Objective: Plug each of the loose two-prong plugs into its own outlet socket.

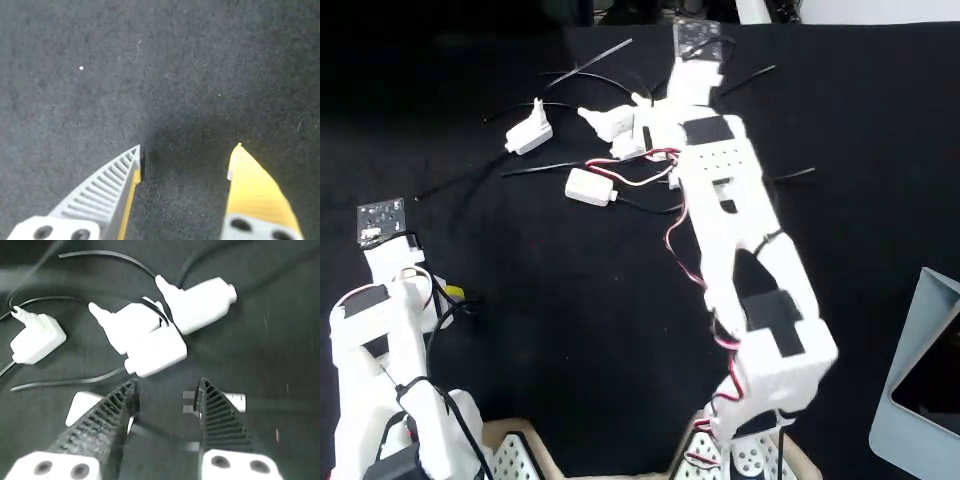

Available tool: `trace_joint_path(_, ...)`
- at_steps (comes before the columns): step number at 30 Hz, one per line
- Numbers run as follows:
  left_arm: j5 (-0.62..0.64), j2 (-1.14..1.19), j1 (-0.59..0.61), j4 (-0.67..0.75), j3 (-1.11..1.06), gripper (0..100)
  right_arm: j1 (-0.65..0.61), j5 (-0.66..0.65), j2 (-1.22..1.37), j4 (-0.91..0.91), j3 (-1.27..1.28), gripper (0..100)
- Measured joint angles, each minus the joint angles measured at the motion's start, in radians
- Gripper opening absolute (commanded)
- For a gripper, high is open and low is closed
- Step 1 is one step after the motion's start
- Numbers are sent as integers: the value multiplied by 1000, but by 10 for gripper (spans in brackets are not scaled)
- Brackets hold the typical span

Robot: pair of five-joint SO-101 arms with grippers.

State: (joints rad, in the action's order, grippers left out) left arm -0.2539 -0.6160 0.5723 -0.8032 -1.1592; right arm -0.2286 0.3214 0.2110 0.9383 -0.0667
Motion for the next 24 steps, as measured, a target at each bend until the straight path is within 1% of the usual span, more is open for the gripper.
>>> trace_joint_path(4, 0, 0, 0, 0, 0, 278, 43, 138, -38, 103, 0, 181)
trace_joint_path(9, 0, 0, 0, 6, 0, 278, 64, 282, -26, 118, 14, 181)
trace_joint_path(19, 0, 0, 0, 6, 0, 278, 64, 512, 180, 17, 14, 181)
trace_joint_path(24, 0, 0, 0, 6, 0, 278, 66, 568, 229, -32, 14, 178)
